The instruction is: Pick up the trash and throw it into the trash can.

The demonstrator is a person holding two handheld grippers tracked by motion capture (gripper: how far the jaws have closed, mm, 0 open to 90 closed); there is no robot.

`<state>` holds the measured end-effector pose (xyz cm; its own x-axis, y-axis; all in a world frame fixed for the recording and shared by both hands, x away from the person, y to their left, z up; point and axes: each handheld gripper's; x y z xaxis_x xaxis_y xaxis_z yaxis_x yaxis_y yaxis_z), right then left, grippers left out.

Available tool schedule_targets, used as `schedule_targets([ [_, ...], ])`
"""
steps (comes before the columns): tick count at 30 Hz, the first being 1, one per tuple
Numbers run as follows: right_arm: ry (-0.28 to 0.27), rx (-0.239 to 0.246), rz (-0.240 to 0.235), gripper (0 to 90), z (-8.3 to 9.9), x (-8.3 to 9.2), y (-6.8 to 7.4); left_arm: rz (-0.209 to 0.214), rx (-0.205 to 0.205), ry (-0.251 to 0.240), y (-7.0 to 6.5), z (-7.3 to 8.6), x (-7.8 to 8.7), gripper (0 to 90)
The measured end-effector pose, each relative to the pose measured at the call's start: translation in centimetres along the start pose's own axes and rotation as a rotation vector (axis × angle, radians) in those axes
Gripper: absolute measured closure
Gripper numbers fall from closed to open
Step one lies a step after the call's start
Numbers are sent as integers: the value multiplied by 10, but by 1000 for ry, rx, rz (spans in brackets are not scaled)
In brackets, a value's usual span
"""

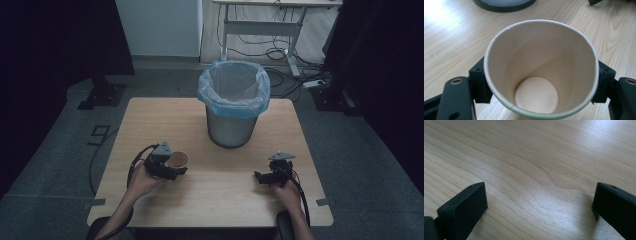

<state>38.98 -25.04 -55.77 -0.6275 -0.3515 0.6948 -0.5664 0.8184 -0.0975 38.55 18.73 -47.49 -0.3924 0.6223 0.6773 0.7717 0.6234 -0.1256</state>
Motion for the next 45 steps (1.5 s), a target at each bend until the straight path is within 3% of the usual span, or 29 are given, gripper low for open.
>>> schedule_targets([
  [27, -2, 6, -9, 0, 0, 0, 2, 8, 2, -13, 7, -66, 19, 244],
  [45, 0, 12, -14, 0, -1, 0, 2, 13, 12, -57, 16, -119, 47, 247],
])
Point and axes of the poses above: each handheld gripper's, and its own axes: x roughly backward along the jaws, z roughly out of its underside, y roughly to its left, and after that the axes turned 8 degrees about x, right-handed
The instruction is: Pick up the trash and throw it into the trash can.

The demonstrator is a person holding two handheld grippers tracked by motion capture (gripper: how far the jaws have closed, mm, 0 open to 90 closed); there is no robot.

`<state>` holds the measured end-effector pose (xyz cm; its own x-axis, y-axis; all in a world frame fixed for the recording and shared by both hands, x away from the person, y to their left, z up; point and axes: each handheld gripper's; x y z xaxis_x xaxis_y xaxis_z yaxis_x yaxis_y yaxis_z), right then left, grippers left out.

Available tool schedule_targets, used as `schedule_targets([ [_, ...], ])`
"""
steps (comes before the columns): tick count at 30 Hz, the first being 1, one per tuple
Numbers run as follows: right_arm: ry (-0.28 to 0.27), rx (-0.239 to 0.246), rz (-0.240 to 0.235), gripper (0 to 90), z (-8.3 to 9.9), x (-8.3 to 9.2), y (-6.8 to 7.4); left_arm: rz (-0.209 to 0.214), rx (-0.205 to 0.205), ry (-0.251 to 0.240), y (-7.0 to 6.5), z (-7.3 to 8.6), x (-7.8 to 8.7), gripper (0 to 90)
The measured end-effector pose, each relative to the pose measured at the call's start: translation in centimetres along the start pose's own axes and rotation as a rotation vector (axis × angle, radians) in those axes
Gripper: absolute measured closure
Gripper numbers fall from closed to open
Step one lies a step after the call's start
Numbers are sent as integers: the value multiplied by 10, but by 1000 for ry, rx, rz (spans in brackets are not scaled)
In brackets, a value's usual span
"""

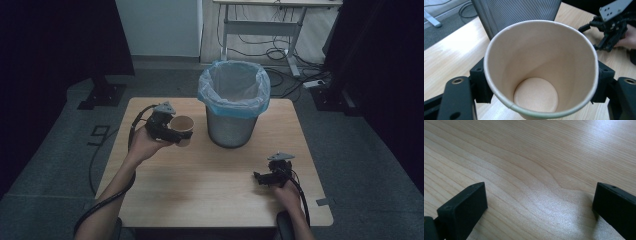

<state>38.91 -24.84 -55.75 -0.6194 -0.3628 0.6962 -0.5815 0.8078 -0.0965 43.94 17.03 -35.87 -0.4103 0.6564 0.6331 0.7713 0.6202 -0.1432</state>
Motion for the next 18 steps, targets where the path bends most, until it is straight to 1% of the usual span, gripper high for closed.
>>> schedule_targets([
  [6, 0, 1, 0, 0, 0, 0, 0, 2, 5, -12, 3, -17, 7, 249],
  [7, 0, 1, 0, 0, 0, 0, 0, 2, 5, -12, 3, -17, 7, 249],
  [8, 0, 2, 0, 0, 0, 0, 0, 4, 8, -17, 4, -22, 10, 250],
  [18, 1, 3, 1, 0, 0, 0, 0, -7, 6, -27, 5, -52, 18, 253],
])
Point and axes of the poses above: each handheld gripper's, and its own axes: x roughly backward along the jaws, z roughly out of its underside, y roughly to its left, and after that the axes turned 8 degrees about x, right-handed
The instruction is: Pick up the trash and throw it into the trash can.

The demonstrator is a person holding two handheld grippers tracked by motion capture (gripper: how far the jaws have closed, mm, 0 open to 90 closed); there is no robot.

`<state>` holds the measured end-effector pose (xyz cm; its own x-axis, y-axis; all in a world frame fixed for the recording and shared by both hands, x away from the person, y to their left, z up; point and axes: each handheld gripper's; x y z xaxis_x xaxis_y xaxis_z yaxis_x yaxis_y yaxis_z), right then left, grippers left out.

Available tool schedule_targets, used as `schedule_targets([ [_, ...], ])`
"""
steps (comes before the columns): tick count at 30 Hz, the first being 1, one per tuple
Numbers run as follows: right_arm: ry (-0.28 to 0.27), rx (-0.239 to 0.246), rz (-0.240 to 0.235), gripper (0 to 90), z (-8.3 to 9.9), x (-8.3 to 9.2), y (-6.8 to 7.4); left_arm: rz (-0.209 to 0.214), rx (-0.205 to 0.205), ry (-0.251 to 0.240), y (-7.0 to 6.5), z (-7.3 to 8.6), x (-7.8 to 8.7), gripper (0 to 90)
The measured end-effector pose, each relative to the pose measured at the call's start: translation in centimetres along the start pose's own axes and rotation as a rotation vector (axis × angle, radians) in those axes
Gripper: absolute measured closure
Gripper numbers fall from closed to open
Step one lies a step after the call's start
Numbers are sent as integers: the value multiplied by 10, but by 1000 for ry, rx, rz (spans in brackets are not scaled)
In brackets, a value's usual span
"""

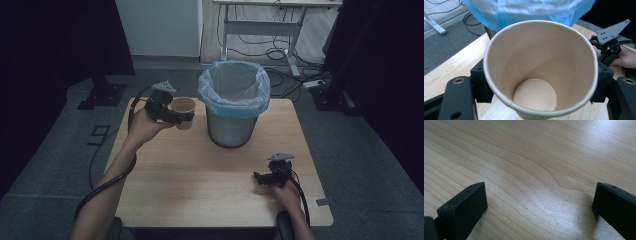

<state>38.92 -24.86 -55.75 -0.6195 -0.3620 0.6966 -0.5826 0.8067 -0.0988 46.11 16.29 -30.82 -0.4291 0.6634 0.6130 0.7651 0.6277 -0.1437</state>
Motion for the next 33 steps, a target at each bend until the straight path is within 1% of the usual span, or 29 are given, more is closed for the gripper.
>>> schedule_targets([
  [4, -1, -1, -2, 0, 0, 0, 0, -1, -2, -8, -1, -12, 3, 254],
  [5, -1, -1, -2, 0, 0, 0, 0, -1, -2, -8, -1, -12, 3, 254],
  [6, -1, -1, -2, 0, 0, 0, 0, -2, -3, -9, -1, -18, 4, 254],
  [8, -1, -1, -2, 0, 0, 0, 0, -4, -4, -6, -1, -24, 4, 254],
  [9, -1, -1, -2, 0, 0, 0, 0, -4, -4, -6, -1, -24, 4, 255],
  [10, -1, 0, -2, 0, 0, 0, 0, -7, -4, -7, -1, -31, 5, 255],
  [12, -1, -1, -2, 0, 0, 0, 0, -8, -2, -10, -1, -38, 6, 255],
  [13, -1, 0, -2, 0, 0, 0, 0, -8, -2, -10, -1, -38, 6, 255],
  [14, -1, 0, -3, 0, 0, 0, 0, -10, -4, -13, -2, -44, 6, 255],
  [19, -2, 1, -4, 0, 0, 0, 0, -17, -6, -22, -4, -61, 5, 255],
  [26, -2, 3, -7, 0, 0, 0, 0, -26, -6, -30, -6, -81, 1, 256],
  [33, -3, 7, -10, 0, 0, 0, 0, -32, -6, -43, -9, -100, -8, 256],
])
Point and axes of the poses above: each handheld gripper's, and its own axes: x roughly backward along the jaws, z roughly out of its underside, y roughly to its left, and after that the axes turned 8 degrees about x, right-handed
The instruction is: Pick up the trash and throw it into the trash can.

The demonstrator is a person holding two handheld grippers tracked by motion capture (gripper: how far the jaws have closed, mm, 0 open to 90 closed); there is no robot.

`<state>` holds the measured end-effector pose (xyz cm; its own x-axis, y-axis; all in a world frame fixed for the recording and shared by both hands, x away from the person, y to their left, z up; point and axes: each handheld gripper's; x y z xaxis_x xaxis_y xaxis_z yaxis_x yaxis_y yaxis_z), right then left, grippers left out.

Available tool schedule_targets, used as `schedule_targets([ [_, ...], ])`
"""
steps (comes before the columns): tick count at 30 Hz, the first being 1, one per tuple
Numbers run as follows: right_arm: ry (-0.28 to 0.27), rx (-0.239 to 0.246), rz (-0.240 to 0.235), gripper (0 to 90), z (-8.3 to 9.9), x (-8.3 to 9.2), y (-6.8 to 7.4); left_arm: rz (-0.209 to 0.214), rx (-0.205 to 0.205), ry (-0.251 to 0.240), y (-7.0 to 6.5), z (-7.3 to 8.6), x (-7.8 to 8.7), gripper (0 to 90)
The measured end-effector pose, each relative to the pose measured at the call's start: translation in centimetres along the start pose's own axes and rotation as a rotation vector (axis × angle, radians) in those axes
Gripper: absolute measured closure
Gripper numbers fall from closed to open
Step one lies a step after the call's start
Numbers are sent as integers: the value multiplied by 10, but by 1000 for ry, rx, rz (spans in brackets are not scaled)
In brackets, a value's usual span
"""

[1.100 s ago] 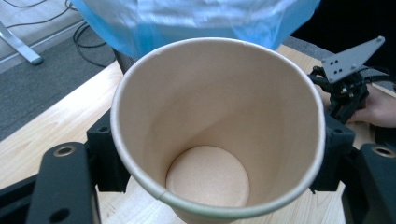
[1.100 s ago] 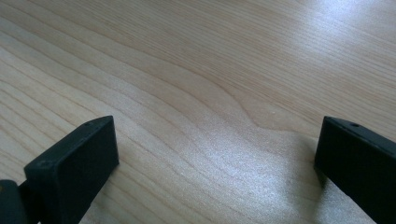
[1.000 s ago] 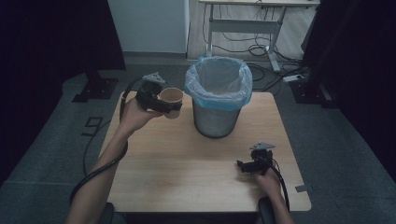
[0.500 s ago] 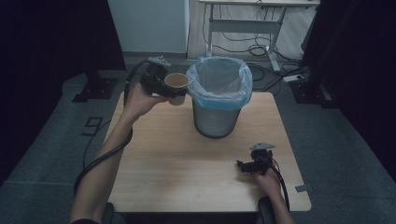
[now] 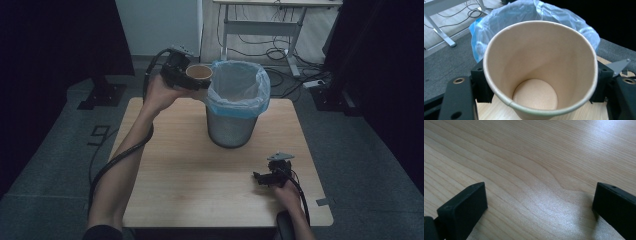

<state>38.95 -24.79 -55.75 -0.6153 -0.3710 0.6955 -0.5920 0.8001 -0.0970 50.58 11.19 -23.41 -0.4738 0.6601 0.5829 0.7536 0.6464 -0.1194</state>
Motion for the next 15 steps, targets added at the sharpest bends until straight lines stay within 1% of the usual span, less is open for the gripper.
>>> schedule_targets([
  [3, 0, 1, -1, 0, 0, 0, 0, -1, 1, -6, -1, -7, -5, 257],
  [4, 0, 2, -2, 0, 0, 0, 0, -1, 1, -6, -1, -7, -5, 256],
  [7, -1, 3, -2, 0, 0, 0, 0, -9, 1, -9, -4, -15, -13, 257],
  [10, -1, 4, -3, 0, 0, 0, 0, -12, 1, -14, -5, -18, -17, 257],
  [15, -2, 5, -4, 0, 0, 0, 0, -18, -1, -23, -9, -26, -32, 257],
])
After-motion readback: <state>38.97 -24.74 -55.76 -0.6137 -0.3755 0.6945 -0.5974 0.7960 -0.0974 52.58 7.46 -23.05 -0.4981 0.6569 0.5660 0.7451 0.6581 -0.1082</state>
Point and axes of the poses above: each handheld gripper's, and its own axes: x roughly backward along the jaws, z roughly out of its underside, y roughly to its left, and after that the axes turned 8 degrees about x, right-handed
